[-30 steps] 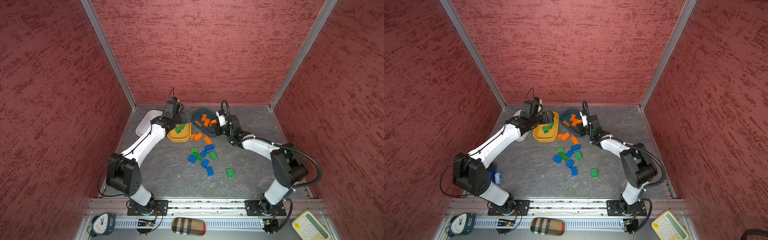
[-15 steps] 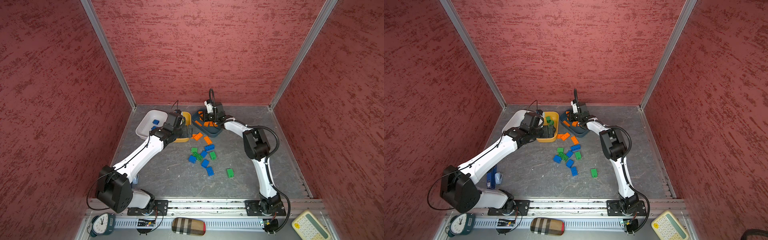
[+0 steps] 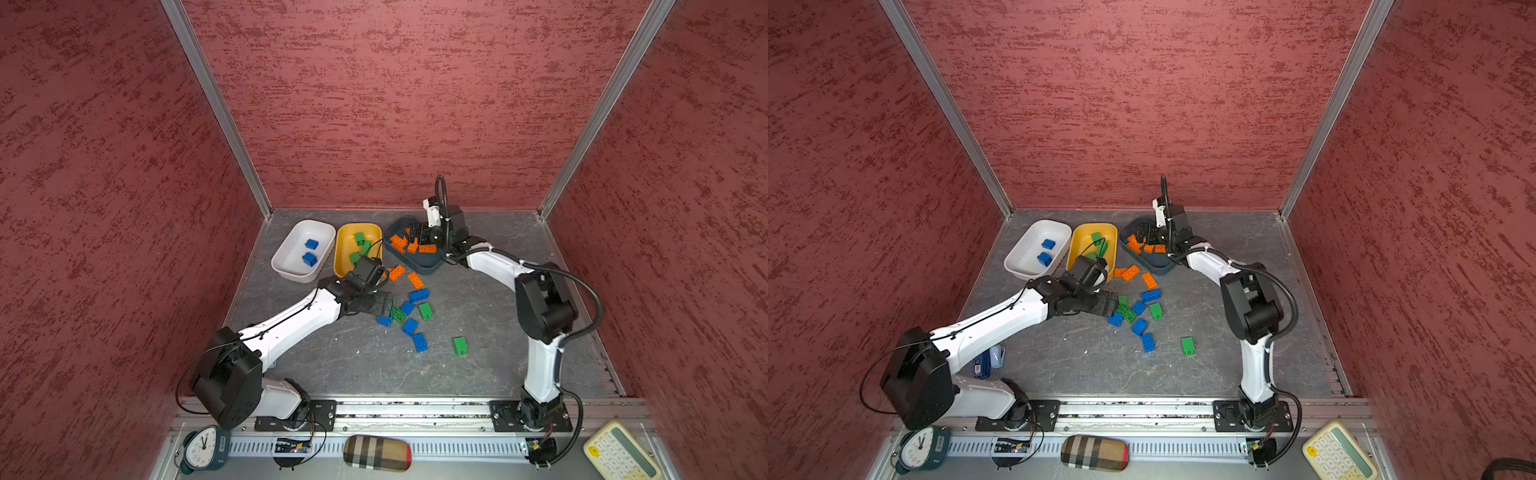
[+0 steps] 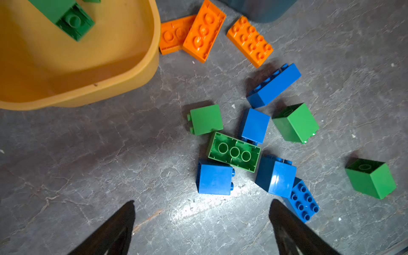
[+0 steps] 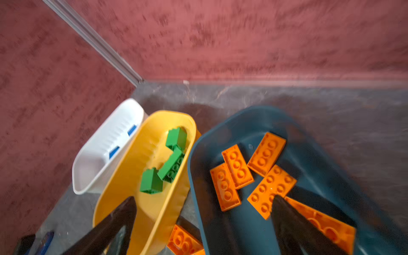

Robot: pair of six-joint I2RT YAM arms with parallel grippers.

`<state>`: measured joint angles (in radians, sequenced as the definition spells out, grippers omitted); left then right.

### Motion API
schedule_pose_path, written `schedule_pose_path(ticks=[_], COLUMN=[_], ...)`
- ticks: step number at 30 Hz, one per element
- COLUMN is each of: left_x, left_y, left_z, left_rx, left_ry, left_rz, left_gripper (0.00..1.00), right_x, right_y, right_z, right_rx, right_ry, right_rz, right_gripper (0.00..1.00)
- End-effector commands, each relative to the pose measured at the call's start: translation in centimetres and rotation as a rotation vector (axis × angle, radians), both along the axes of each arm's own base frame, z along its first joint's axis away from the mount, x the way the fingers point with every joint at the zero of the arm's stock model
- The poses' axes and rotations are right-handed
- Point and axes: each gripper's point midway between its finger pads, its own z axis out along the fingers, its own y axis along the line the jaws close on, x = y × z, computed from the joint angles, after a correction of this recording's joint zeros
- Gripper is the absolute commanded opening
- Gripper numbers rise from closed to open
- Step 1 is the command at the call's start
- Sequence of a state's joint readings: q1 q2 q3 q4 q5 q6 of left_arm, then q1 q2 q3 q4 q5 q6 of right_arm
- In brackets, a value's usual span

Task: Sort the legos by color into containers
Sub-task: 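Grasp a blue brick from the pile with the left gripper while the right gripper rises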

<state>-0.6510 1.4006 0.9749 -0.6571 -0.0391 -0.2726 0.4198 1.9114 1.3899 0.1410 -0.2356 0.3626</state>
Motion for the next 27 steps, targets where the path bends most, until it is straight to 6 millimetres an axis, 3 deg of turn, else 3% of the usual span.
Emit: schedule_pose_path(ticks=[1,3,6,9,16,22,27], left_x=[-0.7,-1.0,-1.1,-1.0,-0.4,-0.4,-0.2], left_y=[-0.6,-1.0,-1.4,-1.6,-2.9,-3.3,-3.1], left_z=[-2.1,-2.9,-4.2,-5.5,-7.8,-8.7,-8.8], left_rx=[0.022,0.044,0.063,0.081,0.123,0.123,0.128], left_ry=[0.055,0.074,0.085,0.098,0.131,0.149,0.137], left_rz=[-0.063,-0.089,-0.119,-0.127,-0.166,-0.167,-0.140], left_gripper=[0.92,0.89,0.87,0.85,0.75,0.54,0.47], right_x=[-1.2,-2.8,-5.2,-7.5,-12.1,-13.2,-13.3], right_y=[-4.0,-6.8,-9.3,-10.8,-13.1,-13.8,-13.9], right_z=[3.4,3.1,2.2,1.2,1.5,0.8,0.9], right_rx=[0.015,0.031,0.008,0.002,0.065,0.005,-0.047], right_ry=[-0.152,-0.135,-0.083,-0.040,-0.128,-0.091,-0.100], right_rz=[-0.190,-0.310,-0.390,-0.421,-0.439,-0.437,-0.426], right_gripper=[0.99,0.99,0.99,0.99,0.99,0.99,0.99])
